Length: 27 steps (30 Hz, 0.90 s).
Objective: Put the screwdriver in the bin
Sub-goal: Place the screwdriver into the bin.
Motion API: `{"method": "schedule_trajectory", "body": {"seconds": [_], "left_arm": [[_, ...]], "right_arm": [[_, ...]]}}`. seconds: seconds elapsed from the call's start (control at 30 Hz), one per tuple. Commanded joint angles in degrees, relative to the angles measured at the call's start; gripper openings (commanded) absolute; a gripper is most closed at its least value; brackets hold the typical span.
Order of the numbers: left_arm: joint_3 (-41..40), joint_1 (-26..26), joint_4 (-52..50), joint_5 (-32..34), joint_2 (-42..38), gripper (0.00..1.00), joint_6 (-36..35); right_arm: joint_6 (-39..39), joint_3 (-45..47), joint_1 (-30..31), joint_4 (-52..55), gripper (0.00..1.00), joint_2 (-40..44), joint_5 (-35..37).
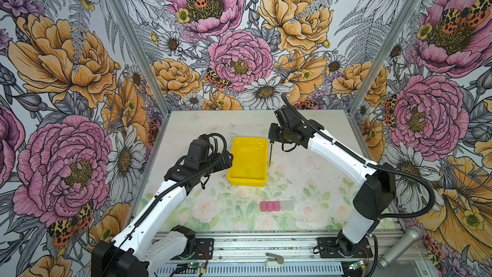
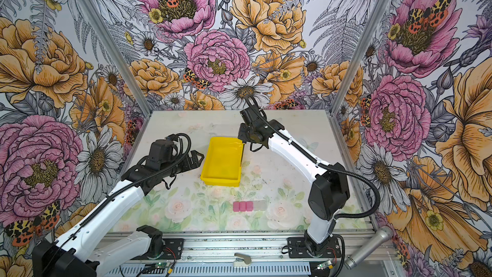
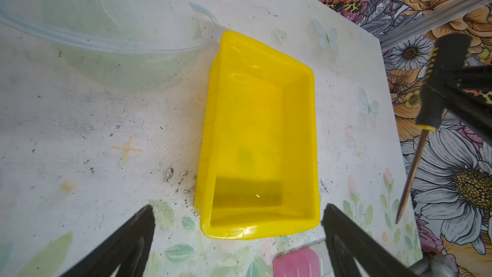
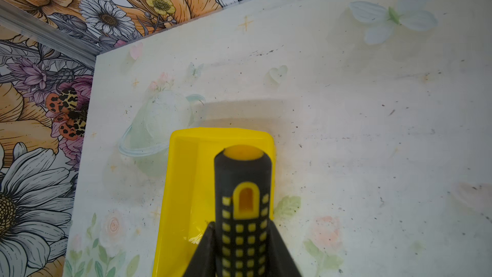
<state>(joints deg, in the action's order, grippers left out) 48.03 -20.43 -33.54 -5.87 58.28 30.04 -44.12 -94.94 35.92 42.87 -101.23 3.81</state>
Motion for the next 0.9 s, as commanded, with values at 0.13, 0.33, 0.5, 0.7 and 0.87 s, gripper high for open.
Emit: {"method": "schedule_trajectory", "body": {"seconds": [0.13,0.33,0.5,0.7,0.87], "left_arm": [[-1.09,0.47,-0.34,-2.74,-3.49,0.99,-3.0],[-2.6,0.36,-0.47,-2.77,-5.09,0.99,-2.84],[-3.37,0.5,-0.53,-2.19,-6.07,0.99,-3.06],[-4.17,1.24,-1.13,-1.48,-6.6,0.99,-3.68],[-4.68,2.54,-1.51,-0.73,-7.17,0.99,-3.7]], "right_arm": [[-3.19,-8.07,3.12,0.02,0.0,-7.36,-3.72],[-4.22,-16.98,5.03,0.11,0.0,-15.04,-6.47],[-5.51,-20.44,5.79,0.11,0.0,-19.28,-8.28],[-6.65,-23.33,6.6,0.04,0.0,-23.14,-9.7],[-7.39,-23.98,7.14,0.02,0.0,-25.4,-10.41]]}}
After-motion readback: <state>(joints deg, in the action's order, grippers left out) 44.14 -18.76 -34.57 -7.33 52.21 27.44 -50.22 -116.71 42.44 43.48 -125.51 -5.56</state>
